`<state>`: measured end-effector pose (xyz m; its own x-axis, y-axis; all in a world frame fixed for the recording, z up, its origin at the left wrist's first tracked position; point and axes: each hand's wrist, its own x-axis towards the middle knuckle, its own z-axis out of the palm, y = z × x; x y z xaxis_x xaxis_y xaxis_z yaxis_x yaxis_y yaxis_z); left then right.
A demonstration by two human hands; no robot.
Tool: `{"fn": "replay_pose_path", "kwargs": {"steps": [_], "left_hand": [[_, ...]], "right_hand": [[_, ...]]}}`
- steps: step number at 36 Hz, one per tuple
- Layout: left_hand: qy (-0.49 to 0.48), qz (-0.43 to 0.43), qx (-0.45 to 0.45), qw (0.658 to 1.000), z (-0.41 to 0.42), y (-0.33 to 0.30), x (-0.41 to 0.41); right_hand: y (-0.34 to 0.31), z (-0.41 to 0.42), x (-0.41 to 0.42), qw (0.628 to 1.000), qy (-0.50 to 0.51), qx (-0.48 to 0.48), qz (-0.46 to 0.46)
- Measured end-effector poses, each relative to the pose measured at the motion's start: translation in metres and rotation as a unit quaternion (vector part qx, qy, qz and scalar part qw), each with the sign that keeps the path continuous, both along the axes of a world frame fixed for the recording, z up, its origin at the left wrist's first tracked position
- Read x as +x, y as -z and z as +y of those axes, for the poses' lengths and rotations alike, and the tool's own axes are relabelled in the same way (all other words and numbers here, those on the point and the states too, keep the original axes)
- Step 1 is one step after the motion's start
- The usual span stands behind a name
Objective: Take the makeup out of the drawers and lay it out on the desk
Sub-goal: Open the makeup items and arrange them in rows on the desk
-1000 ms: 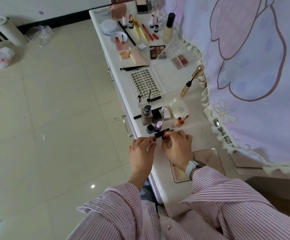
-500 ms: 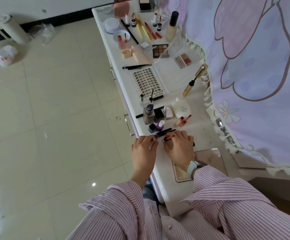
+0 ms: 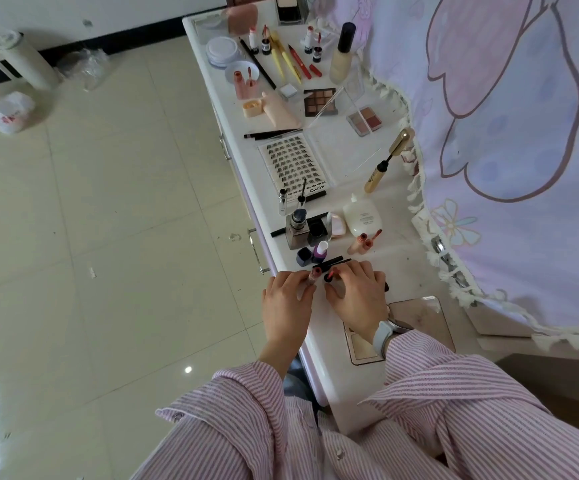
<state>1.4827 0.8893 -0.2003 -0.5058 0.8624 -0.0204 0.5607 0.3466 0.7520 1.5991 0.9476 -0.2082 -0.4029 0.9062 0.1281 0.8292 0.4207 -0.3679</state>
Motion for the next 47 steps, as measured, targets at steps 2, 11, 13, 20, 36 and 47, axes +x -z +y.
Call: {"fn": "replay_pose_path", "kwargs": {"steps": [2, 11, 13, 20, 36, 47], "left_hand": [[-0.002, -0.002, -0.001, 1.0, 0.0001, -0.0004, 0.0004], [0.003, 0.005, -0.008, 1.0, -0.0009, -0.0004, 0.0003], [0.003, 0.005, -0.006, 1.0, -0.001, -0.0003, -0.0001], [0.007, 0.003, 0.0, 1.0, -0.0002, 0.0004, -0.0012], [0.013, 0.01, 0.015, 1.0, 0.0005, 0.0019, -0.004], [0.01, 0.004, 0.016, 1.0, 0.0006, 0.0034, -0.0035]], "right_hand": [[0.0002, -0.0001, 0.0001, 1.0, -0.001, 0.001, 0.001], [-0.0011, -0.0012, 0.0011, 0.999, 0.004, -0.038, 0.002], [-0.0011, -0.0013, 0.0011, 0.999, 0.008, -0.049, 0.002], [-0.0017, -0.0011, 0.0006, 0.998, 0.011, -0.063, -0.003], [0.0006, -0.0003, -0.0004, 1.0, -0.009, -0.013, 0.004], [0.0045, -0.0003, 0.0032, 0.996, 0.008, -0.074, 0.051]]}}
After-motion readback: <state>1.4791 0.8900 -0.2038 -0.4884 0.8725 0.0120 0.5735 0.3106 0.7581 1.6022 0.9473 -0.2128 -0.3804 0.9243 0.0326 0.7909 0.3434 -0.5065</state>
